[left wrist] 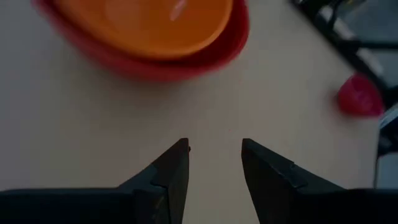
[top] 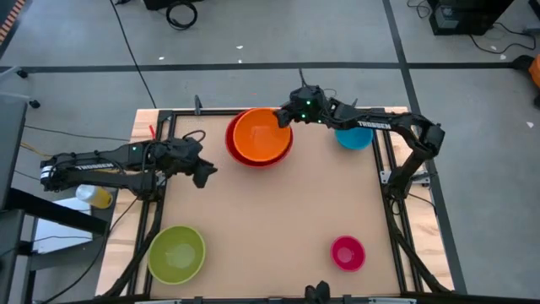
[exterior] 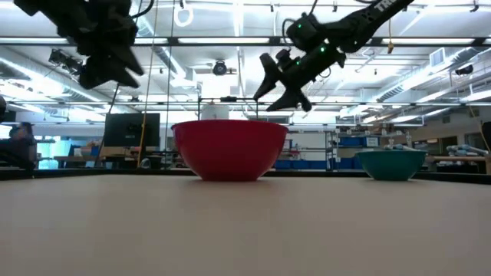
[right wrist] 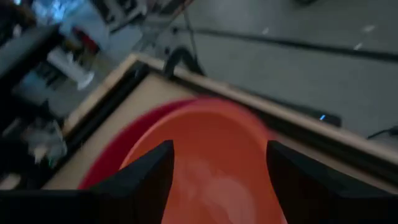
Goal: Nest bowls inside each other
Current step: Stack the green bowl on top of the orange bowl
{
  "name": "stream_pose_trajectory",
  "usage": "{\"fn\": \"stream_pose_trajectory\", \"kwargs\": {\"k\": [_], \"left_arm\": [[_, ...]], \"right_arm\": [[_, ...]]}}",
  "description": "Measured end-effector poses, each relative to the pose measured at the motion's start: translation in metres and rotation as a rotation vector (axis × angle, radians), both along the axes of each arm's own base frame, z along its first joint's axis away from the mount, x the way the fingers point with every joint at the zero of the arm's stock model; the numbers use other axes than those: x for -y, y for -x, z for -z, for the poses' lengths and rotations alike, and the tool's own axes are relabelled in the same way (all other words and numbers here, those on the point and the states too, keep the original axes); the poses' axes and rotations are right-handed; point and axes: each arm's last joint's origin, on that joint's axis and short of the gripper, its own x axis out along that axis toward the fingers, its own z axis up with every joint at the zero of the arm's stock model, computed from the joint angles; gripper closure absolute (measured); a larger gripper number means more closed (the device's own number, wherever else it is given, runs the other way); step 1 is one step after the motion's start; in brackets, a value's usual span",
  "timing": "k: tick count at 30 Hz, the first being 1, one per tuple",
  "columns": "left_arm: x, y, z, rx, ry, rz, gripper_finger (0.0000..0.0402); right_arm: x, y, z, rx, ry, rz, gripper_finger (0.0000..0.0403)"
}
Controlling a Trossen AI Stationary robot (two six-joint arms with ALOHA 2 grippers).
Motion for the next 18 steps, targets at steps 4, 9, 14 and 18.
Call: {"fn": "stream_pose_trajectory", "kwargs": {"k": [4, 9, 14, 18], "left_arm": [[0.003, 0.006, 0.005, -0.073, 0.011, 0.018, 0.0251], [0.008, 0.007, 0.006, -0.083, 0.112, 0.139, 0.0251], [0.014, 0.011, 0.009, -0.11, 0.252, 0.284, 0.0251], [0.017, 0.017, 0.014, -0.189, 0.228, 0.33, 0.0251]], "right_arm": [[-0.007, 0.005, -0.019, 0.045, 0.047, 0.043, 0.0149], [-0.022, 0.004, -0.036, 0.136, 0.046, 0.036, 0.0153], [-0.043, -0.005, -0.047, 0.242, 0.011, -0.012, 0.0153], [-0.06, -0.02, -0.031, 0.189, -0.026, -0.063, 0.0153]]}}
